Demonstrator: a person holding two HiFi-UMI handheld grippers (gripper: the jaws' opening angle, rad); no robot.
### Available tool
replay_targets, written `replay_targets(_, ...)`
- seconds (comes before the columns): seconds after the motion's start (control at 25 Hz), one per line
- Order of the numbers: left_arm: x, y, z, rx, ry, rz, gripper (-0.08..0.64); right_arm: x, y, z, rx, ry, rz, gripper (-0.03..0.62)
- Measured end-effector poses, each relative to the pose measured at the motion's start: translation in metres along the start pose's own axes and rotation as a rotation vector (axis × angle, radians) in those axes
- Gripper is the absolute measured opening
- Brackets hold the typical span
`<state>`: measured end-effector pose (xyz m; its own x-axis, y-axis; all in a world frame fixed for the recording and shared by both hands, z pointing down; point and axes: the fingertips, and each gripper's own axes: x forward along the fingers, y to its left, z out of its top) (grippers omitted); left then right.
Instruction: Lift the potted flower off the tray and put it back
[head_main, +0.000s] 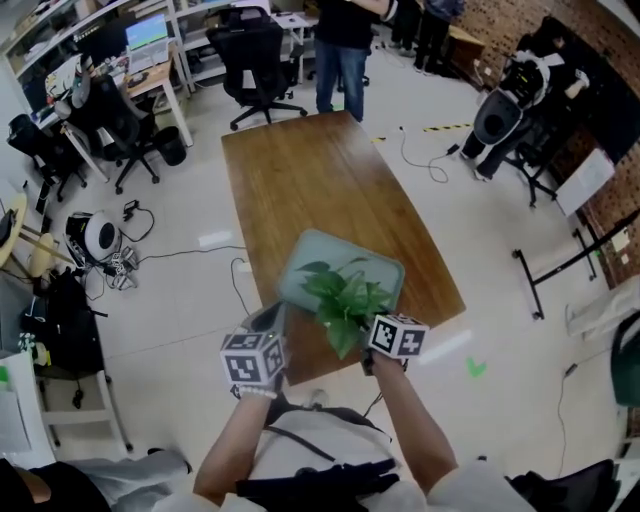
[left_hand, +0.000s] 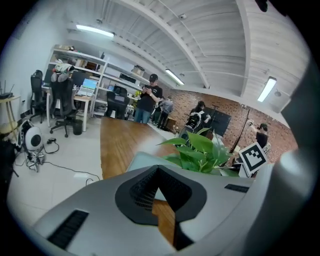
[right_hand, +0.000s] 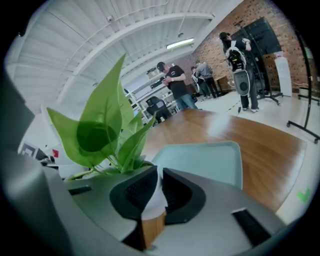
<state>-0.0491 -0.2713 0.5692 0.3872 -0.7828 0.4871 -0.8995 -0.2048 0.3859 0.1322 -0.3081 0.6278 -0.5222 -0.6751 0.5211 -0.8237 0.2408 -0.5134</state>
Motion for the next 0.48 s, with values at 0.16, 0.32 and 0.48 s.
replay_targets(0.16,-0.022,0.010,-0.011,-0.030,-0.020,0.044,-0.005,0.003,0.024,-0.032,-0.063,0.060,0.046,0.043)
replay_targets(0.32,-0.041,0.020,-0.020,-0.051,-0.040,0.077,-0.005,0.012,0.036,-0.066,-0.140,0.116,0.064,0.043)
replay_targets(0.48,-0.058,0.027,-0.027,-0.071,-0.058,0.110,-0.005,0.018,0.042,-0.086,-0.166,0.145,0.076,0.043)
